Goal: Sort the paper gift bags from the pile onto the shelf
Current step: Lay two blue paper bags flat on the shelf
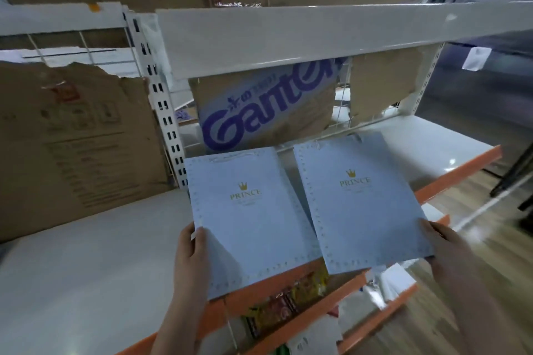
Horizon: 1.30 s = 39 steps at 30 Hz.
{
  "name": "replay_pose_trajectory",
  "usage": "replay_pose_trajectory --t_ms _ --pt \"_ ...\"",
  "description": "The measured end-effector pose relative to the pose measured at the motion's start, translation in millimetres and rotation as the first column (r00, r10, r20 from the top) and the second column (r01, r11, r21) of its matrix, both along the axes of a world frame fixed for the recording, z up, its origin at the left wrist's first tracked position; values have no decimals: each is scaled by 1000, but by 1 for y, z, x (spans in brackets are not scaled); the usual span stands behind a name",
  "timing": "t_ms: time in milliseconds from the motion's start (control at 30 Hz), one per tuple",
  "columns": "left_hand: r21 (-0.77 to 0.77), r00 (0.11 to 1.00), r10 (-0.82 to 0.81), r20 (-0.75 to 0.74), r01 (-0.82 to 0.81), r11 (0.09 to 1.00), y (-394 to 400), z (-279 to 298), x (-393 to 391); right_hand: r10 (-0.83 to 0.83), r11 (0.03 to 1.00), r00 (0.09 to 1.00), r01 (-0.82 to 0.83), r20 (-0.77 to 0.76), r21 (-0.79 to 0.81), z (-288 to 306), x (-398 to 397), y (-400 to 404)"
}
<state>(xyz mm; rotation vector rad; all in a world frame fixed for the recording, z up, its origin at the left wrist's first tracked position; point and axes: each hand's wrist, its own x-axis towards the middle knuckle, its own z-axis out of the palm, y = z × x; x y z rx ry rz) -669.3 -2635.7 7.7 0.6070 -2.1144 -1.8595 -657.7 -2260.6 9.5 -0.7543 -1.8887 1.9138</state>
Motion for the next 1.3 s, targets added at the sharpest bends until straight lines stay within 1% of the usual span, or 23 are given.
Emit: replay_pose_trajectory --t_ms 67,167,267,333,433,533,633,800,933,1000,1067,1200,1300 --pt "-5 999 36 28 -36 999 6 -5 -14 -29 998 1000 28 12 47 0 -26 12" --pt "1 996 49 72 -49 999 8 -15 -26 -23 993 999 18 42 118 -6 -62 27" --pt "-48 992 50 114 -45 998 7 -19 -29 39 967 992 -67 117 245 -8 -91 36" --pt "-127 989 83 122 -67 990 9 -16 -28 39 943 990 -81 135 323 -4 -109 40" --pt "-276 980 152 126 -113 954 15 -13 -29 81 915 989 -123 125 383 -3 -134 41" --pt "-413 962 213 168 -128 902 23 -12 -26 180 832 965 -252 188 495 -3 -149 40" --pt "-546 939 269 215 -112 830 35 -12 -24 299 772 930 -369 216 518 -4 -153 40" --pt "-635 907 342 247 -116 764 46 -9 -17 382 653 883 -466 271 597 -10 -153 42" --pt "-685 889 390 242 -128 717 57 -4 -11 391 539 863 -496 319 681 -12 -152 46" --pt "-716 882 406 240 -122 687 58 -5 -11 390 456 861 -488 326 744 -15 -150 48" --pt "-755 890 394 230 -92 649 55 -10 -11 382 395 874 -449 301 801 -20 -150 51" --pt "-831 902 377 210 -38 555 51 -15 -12 383 328 879 -417 284 848 -25 -150 55" --pt "-861 907 369 203 -14 508 50 -15 -12 416 313 869 -411 266 856 -22 -153 56"
